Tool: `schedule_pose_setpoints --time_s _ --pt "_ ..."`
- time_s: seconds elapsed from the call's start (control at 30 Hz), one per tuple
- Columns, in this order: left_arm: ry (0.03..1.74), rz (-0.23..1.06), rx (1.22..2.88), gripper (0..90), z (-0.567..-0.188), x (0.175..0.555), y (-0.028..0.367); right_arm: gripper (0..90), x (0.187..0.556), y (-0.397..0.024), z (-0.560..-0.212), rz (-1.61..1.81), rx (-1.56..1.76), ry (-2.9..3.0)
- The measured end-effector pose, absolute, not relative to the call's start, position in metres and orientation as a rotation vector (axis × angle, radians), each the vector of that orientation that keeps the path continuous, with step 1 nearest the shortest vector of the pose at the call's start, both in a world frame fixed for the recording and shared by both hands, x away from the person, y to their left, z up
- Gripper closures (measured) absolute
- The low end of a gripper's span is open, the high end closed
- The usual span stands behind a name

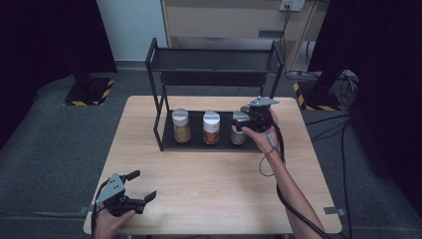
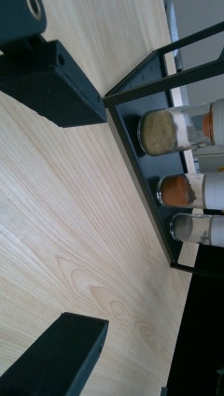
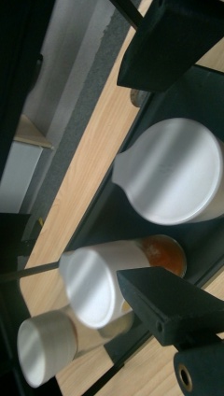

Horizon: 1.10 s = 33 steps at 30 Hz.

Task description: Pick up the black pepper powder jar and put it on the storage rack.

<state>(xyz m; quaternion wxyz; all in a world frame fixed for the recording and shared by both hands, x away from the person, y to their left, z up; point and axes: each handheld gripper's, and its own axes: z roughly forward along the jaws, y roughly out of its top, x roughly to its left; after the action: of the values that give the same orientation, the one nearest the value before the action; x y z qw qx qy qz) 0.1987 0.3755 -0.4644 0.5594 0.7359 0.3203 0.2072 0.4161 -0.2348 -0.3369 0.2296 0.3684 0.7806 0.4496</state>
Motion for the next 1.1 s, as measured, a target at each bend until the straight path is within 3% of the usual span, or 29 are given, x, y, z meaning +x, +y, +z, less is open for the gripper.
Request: schedule_pose_setpoints --time_s 0.67,1.1 --pt "0.756 0.490 1.738 2.2 -0.464 0.199 0.375 7.9 0.376 -0.244 -0.286 1.345 0.800 2.161" --pt "0.763 0.490 1.733 2.2 -0.464 0.198 0.375 8.0 0.356 -0.249 -0.280 1.409 0.715 2.176"
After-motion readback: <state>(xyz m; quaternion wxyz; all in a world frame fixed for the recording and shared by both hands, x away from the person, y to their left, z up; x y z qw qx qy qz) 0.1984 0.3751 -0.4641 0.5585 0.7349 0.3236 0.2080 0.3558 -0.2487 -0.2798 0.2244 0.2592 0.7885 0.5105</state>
